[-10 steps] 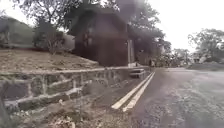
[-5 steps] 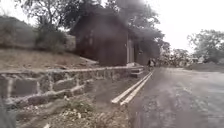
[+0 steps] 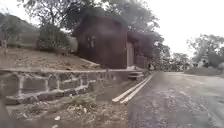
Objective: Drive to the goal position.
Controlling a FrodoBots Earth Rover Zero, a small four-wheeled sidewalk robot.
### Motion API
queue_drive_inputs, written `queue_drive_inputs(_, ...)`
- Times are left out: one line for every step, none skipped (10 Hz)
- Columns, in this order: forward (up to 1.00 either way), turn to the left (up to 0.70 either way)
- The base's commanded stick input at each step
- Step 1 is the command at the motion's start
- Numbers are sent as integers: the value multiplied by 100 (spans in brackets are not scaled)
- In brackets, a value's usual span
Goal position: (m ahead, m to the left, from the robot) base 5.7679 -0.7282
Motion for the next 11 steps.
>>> queue_drive_inputs(0,-29)
queue_drive_inputs(0,-29)
queue_drive_inputs(0,-29)
queue_drive_inputs(0,-29)
queue_drive_inputs(0,-29)
queue_drive_inputs(0,-29)
queue_drive_inputs(0,-29)
queue_drive_inputs(0,-29)
queue_drive_inputs(0,-29)
queue_drive_inputs(0,-29)
queue_drive_inputs(0,-29)
